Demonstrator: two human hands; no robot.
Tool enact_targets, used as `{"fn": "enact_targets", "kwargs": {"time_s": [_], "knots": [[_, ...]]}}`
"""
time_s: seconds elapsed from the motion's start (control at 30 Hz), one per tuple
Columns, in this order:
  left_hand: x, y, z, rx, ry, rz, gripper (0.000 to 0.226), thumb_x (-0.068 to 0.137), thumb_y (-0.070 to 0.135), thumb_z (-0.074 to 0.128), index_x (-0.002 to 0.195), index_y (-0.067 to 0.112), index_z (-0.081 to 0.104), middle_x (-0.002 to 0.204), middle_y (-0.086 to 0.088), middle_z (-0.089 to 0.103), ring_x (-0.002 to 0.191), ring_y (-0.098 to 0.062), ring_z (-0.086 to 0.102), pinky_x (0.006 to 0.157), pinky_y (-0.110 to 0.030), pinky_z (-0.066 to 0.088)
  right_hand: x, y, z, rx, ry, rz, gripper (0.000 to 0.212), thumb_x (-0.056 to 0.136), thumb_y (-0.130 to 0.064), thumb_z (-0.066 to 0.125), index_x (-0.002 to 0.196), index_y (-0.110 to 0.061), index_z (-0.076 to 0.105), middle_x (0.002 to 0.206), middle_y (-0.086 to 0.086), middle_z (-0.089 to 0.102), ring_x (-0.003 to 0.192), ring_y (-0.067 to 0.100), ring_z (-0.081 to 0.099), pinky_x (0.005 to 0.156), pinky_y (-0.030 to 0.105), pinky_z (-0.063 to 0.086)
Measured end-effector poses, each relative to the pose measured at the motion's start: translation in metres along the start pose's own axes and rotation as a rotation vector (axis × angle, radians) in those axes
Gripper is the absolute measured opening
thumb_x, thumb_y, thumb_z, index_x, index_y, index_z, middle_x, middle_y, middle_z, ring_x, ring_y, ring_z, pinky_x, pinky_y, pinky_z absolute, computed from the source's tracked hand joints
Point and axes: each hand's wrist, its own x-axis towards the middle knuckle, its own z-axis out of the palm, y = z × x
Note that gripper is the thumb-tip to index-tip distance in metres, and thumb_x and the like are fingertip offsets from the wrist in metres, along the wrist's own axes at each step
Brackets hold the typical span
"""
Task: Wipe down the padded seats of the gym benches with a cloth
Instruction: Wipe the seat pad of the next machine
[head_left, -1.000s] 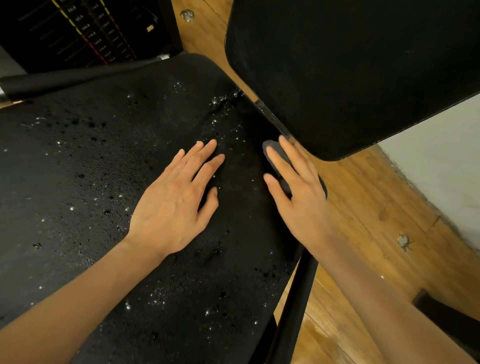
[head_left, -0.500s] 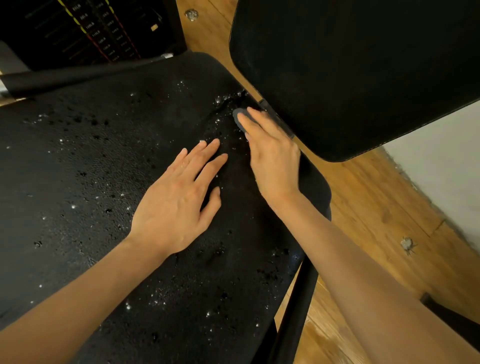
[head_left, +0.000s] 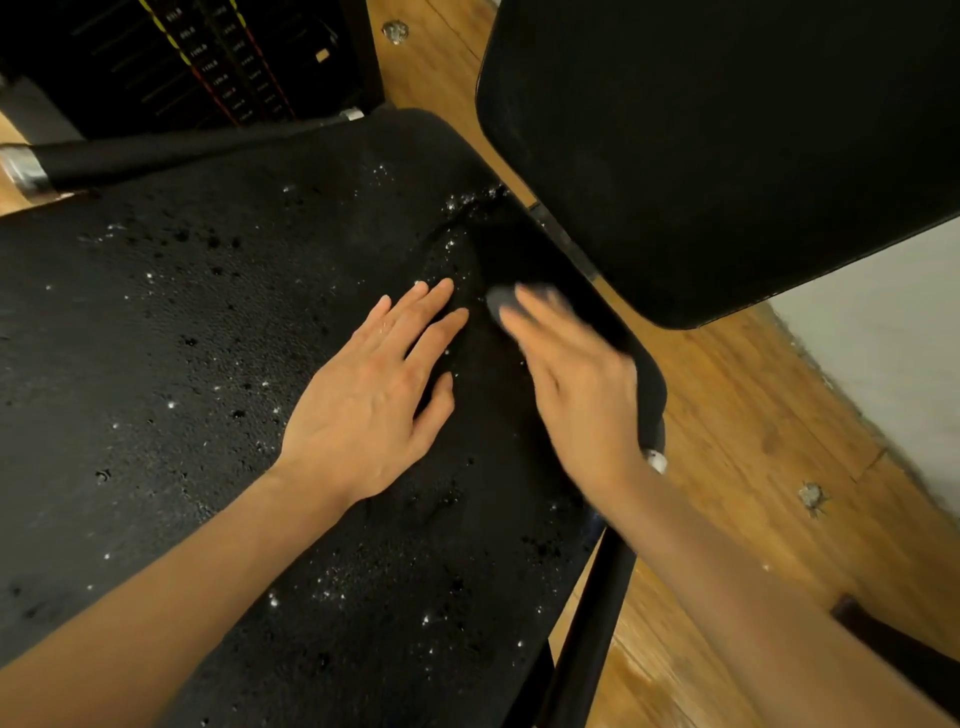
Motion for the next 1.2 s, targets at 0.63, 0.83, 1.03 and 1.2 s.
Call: {"fn": "enact_targets", "kwargs": {"time_s": [0.63,0.83,1.03,1.2], "knots": [[-0.005,-0.071,-0.029,0.049,0.064,-0.193,0.065,0.099,0.045,0.028,0.156,0.013,0.030,0.165,-0.003,0.020,0.154,-0.018,0.014,0.125,-0.032,0.006,0.126,-0.021,0.044,-0.330,-0.043,0.086,0.048,0.097,-0.015,0.057,0.143,-0.017,0.046,0.141,0.012,0.051,0.107,0.026,0.064,0.081,0.037,0.054],[-0.004,-0.071,-0.031,0.026,0.067,-0.194,0.065,0.099,0.045,0.028,0.155,0.012,0.031,0.165,-0.004,0.022,0.153,-0.019,0.015,0.126,-0.036,0.010,0.071,-0.007,0.011,-0.361,-0.038,0.165,0.044,0.090,-0.012,0.066,0.133,-0.013,0.059,0.130,0.014,0.062,0.095,0.028,0.071,0.071,0.041,0.058],[-0.003,-0.069,-0.031,0.036,0.072,-0.194,0.064,0.099,0.044,0.029,0.154,0.011,0.032,0.164,-0.004,0.023,0.153,-0.018,0.016,0.125,-0.035,0.010,0.146,-0.029,0.045,-0.331,-0.075,0.084,0.047,0.097,-0.013,0.055,0.143,-0.015,0.046,0.139,0.011,0.054,0.105,0.026,0.066,0.079,0.034,0.054],[-0.003,-0.069,-0.031,0.027,0.063,-0.195,0.063,0.100,0.043,0.031,0.154,0.011,0.032,0.165,-0.004,0.023,0.153,-0.018,0.015,0.126,-0.036,0.010,0.105,-0.011,0.026,-0.290,-0.036,0.102,0.044,0.095,-0.012,0.058,0.139,-0.016,0.052,0.140,0.012,0.054,0.103,0.030,0.068,0.079,0.042,0.057]]}}
